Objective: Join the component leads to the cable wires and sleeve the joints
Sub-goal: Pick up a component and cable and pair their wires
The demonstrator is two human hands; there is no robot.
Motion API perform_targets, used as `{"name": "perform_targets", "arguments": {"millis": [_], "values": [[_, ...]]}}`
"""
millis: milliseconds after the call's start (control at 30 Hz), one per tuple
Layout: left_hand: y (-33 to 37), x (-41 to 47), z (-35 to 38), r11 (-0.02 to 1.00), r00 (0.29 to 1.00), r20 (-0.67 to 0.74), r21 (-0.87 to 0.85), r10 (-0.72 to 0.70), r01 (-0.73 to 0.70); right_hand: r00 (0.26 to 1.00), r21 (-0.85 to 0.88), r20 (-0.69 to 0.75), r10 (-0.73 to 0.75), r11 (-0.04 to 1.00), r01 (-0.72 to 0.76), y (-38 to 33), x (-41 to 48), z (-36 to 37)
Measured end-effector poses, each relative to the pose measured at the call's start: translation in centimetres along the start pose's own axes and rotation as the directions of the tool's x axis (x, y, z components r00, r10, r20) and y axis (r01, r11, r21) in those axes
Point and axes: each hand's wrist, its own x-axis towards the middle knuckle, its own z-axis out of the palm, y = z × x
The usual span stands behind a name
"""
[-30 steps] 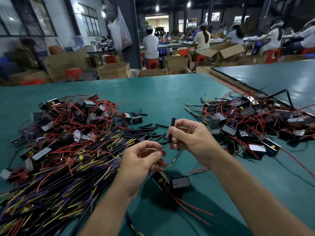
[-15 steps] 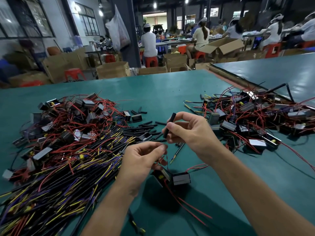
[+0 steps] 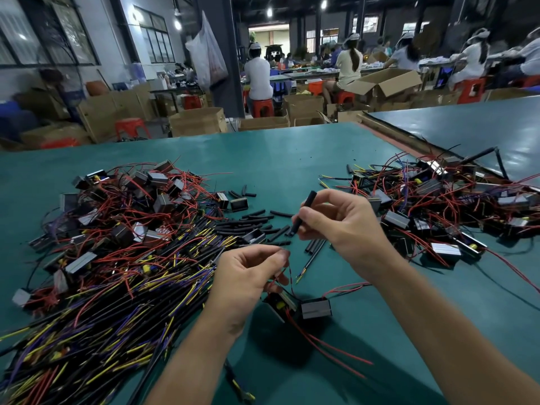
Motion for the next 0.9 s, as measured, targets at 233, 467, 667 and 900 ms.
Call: {"name": "perform_targets", "arguments": {"millis": [233,467,667,900], "values": [[-0.14,0.08,-0.17,1.000,1.000,0.011,0.016,0.010,-0.011,0.992,-0.168,0.118,0.041,0.986,-0.021,0.76,-0.21,0.52],[-0.13,0.05,-0.18,1.000,1.000,0.010,0.002,0.007,-0.007,0.999,-0.061,-0.025,-0.034,0.998,0.033,0.55,-0.18,0.46],[-0.14,0.10,-0.17,1.000,1.000,0.030,0.016,0.004,-0.005,0.996,-0.183,0.084,0.002,0.983,0.013,0.70,-0.52,0.91],[-0.16,0.13,-0.23,1.000,1.000,0.028,-0.001,0.009,-0.009,0.998,-0.067,-0.020,-0.052,0.997,0.050,0.07,-0.13,0.28]]}}
